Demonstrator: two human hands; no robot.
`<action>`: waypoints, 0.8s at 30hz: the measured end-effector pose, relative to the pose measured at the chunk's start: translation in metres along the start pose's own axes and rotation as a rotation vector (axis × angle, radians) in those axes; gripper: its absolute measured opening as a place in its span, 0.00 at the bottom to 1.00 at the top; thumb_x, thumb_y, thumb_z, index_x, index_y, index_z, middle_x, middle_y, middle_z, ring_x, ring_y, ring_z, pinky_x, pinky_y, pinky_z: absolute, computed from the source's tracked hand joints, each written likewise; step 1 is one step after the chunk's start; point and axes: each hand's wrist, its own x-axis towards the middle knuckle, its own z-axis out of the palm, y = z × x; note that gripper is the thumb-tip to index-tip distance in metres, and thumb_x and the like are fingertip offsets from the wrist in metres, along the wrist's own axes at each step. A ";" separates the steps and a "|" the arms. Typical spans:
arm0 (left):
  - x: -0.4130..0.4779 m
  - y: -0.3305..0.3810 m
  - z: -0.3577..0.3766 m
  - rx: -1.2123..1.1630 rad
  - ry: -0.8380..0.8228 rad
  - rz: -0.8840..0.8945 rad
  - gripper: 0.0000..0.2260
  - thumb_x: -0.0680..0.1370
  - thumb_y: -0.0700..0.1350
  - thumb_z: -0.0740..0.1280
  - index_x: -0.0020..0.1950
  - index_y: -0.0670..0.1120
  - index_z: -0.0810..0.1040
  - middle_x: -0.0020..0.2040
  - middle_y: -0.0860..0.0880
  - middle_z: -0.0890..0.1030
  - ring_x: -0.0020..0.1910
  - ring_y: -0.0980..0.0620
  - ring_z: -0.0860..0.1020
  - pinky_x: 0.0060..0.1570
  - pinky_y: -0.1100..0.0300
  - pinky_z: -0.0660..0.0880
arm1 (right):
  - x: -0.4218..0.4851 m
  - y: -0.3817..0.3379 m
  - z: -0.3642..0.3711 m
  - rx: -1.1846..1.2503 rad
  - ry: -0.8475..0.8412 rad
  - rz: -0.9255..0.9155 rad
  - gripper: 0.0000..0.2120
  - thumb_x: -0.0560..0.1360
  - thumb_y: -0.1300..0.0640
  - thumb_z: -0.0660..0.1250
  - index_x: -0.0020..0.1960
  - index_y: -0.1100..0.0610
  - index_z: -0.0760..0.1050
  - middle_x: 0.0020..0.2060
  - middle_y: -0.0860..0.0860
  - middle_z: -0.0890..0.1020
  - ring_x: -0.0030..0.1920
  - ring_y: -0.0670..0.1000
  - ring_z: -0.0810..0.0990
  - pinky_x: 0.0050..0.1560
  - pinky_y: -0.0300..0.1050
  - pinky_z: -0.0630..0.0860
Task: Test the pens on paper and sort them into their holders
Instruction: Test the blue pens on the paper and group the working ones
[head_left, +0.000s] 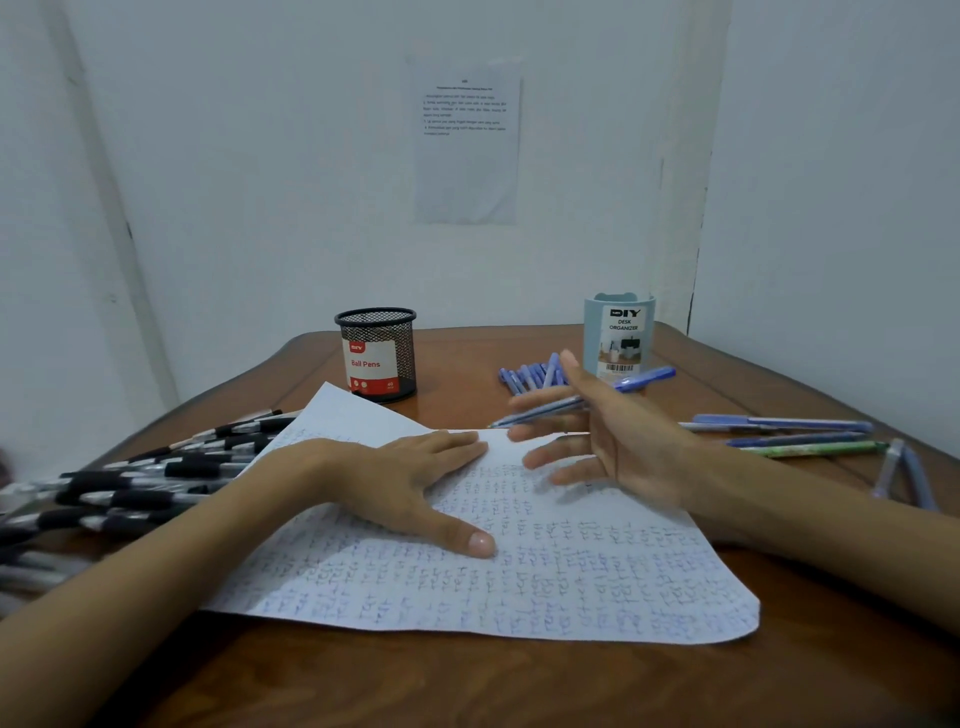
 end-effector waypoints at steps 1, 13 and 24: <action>0.000 -0.001 0.000 0.002 -0.002 -0.002 0.65 0.41 0.85 0.48 0.74 0.61 0.35 0.75 0.62 0.36 0.75 0.54 0.40 0.72 0.48 0.45 | -0.001 0.002 0.001 -0.047 -0.012 -0.019 0.23 0.74 0.42 0.59 0.49 0.60 0.81 0.42 0.58 0.85 0.33 0.51 0.83 0.29 0.40 0.79; 0.001 0.003 0.000 0.000 0.005 -0.041 0.51 0.59 0.74 0.56 0.74 0.59 0.35 0.75 0.61 0.35 0.75 0.54 0.40 0.72 0.47 0.44 | 0.001 0.013 0.012 -0.461 0.055 -0.261 0.22 0.70 0.53 0.72 0.26 0.57 0.62 0.16 0.46 0.68 0.18 0.44 0.63 0.21 0.34 0.62; 0.000 0.005 0.001 0.010 0.010 -0.043 0.49 0.61 0.73 0.57 0.74 0.59 0.34 0.75 0.61 0.35 0.75 0.54 0.39 0.72 0.47 0.44 | 0.006 0.018 0.008 -0.485 0.026 -0.278 0.22 0.74 0.66 0.67 0.26 0.58 0.62 0.19 0.50 0.63 0.19 0.44 0.63 0.22 0.33 0.63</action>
